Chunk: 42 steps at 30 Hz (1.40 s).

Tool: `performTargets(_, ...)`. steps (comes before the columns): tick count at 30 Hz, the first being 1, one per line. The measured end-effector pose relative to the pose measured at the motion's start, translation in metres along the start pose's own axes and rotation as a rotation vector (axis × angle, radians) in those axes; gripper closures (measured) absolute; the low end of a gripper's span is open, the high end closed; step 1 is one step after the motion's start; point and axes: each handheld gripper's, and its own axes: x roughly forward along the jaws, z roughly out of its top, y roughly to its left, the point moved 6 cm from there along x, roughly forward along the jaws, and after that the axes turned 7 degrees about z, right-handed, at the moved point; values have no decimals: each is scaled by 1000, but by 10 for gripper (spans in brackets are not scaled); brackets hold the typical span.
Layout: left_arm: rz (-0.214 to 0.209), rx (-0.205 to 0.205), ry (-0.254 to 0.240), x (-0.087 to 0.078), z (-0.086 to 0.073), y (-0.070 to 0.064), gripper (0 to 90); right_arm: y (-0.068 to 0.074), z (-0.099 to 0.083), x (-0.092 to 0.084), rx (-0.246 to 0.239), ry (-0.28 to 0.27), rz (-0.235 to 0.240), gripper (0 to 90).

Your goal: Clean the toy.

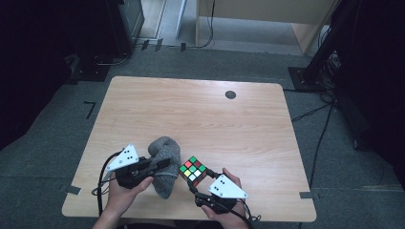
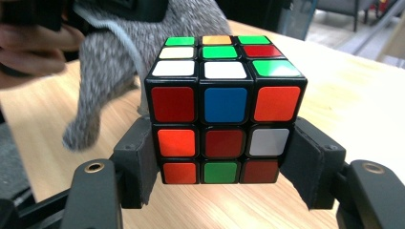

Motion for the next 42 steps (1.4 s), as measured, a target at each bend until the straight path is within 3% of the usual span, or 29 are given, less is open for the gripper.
performTargets(2, -46, -2, 22, 5, -4, -4, 839, 3, 3, -1, -21, -16, 16, 351)
performTargets(5, -43, 1, 61, 12, -13, -3, 839, 5, 7, -5, -26, -34, 20, 351)
performTargets(7, -26, 31, 96, 18, -19, -6, 839, 4, 12, -10, -10, -65, 35, 351)
performTargets(11, -32, 23, 54, 15, -12, -8, 839, 2, 13, -12, -11, -60, 38, 351)
performTargets(12, -67, -17, -12, 7, -3, -8, 838, 0, 8, -10, 1, -42, 45, 351)
performTargets(14, -65, -15, -25, 3, 1, -8, 838, 1, 3, -7, -4, -18, 48, 351)
performTargets(17, -47, 3, 10, 7, -4, -7, 837, 5, 5, -5, -18, -24, 57, 351)
performTargets(18, -48, -8, 55, 14, -12, -4, 837, 6, 7, -6, -24, -30, 59, 351)
performTargets(20, -42, -9, 83, 18, -18, -4, 835, 7, 10, -7, -35, -37, 57, 351)
performTargets(23, -43, -2, 63, 16, -14, -6, 834, 5, 7, -7, -28, -22, 52, 351)
performTargets(24, -56, -9, 36, 13, -10, -7, 833, 4, 5, -6, -25, -14, 49, 351)
performTargets(25, -74, -15, -22, 5, -1, -9, 832, 3, 3, -5, -21, -7, 46, 351)
performTargets(26, -75, -12, -34, 2, 1, -8, 830, 2, 2, -4, -17, -2, 42, 351)
performTargets(29, -73, -10, -22, 3, -1, -7, 829, 3, 3, -3, -11, -6, 45, 351)
performTargets(31, -79, -22, 22, 13, -13, -7, 830, 7, 7, -5, -22, -22, 51, 350)
performTargets(34, -55, 16, 59, 19, -17, -9, 830, 7, 8, -6, -31, -22, 43, 351)
performTargets(35, -41, 44, 73, 21, -19, -10, 830, 7, 8, -8, -30, -26, 41, 351)
performTargets(36, -4, 106, 91, 23, -22, -12, 830, 3, 11, -12, -16, -52, 29, 351)
performTargets(38, 5, 154, 100, 26, -25, -16, 831, -3, 18, -18, 13, -87, 10, 351)
performTargets(40, 6, 176, 102, 28, -27, -19, 832, -5, 21, -21, 34, -103, -1, 351)
performTargets(42, -14, 232, 91, 37, -31, -36, 832, -5, 32, -26, 67, -138, -19, 351)
